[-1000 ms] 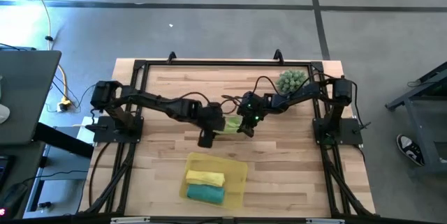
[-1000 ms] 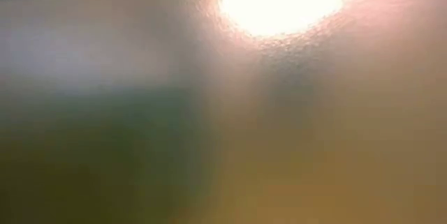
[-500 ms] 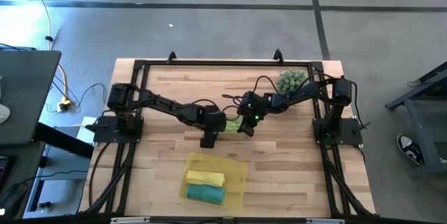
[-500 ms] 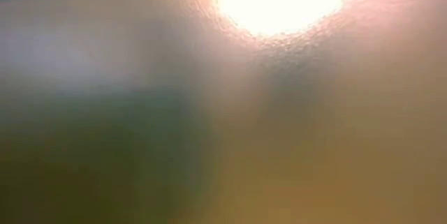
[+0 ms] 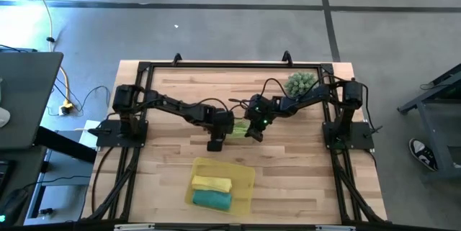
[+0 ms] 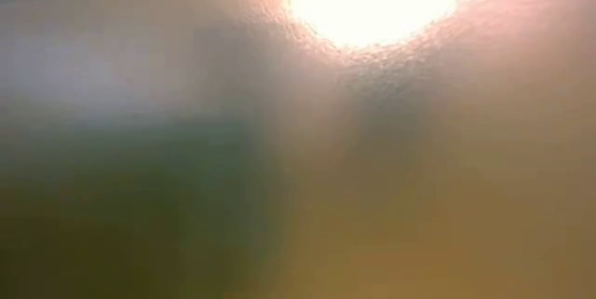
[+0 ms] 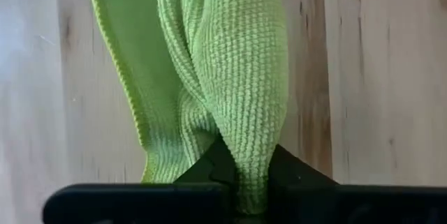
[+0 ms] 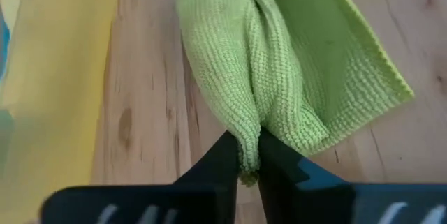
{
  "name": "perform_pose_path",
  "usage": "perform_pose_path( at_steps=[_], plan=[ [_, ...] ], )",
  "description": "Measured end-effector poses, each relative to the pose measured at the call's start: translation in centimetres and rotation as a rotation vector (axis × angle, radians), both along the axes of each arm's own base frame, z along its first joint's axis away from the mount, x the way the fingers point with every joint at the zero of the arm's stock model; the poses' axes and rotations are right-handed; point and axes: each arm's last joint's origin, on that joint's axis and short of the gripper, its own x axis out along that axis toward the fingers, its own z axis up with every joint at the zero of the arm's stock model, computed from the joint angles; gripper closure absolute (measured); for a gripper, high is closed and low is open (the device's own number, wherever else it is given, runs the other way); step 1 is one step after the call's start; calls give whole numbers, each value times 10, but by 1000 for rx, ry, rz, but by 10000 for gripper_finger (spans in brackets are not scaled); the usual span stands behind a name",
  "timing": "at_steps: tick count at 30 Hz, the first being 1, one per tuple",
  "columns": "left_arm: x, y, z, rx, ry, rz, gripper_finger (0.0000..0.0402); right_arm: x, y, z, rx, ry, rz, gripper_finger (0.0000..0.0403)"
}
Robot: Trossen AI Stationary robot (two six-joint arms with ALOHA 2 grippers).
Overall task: Roll microfiber towels into tight, uniform cylinder then place into a basket
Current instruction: Roll the green towel
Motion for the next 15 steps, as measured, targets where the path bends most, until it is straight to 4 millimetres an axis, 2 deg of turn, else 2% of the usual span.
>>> perform_pose_path(
  at_steps=[5, 10, 12, 15],
  plan=[
    [-3, 16, -1, -73, -5, 31, 378, -3, 0, 9, -87, -52, 95, 321],
    [-9, 32, -2, -171, 3, 38, 383, -15, 4, 35, -219, -86, 195, 291],
    [-11, 37, -3, -188, -4, 50, 383, -17, 12, 51, -332, -122, 227, 291],
    [-14, 44, -4, -198, 0, 71, 379, -15, 39, 61, -534, -172, 335, 294]
  ],
)
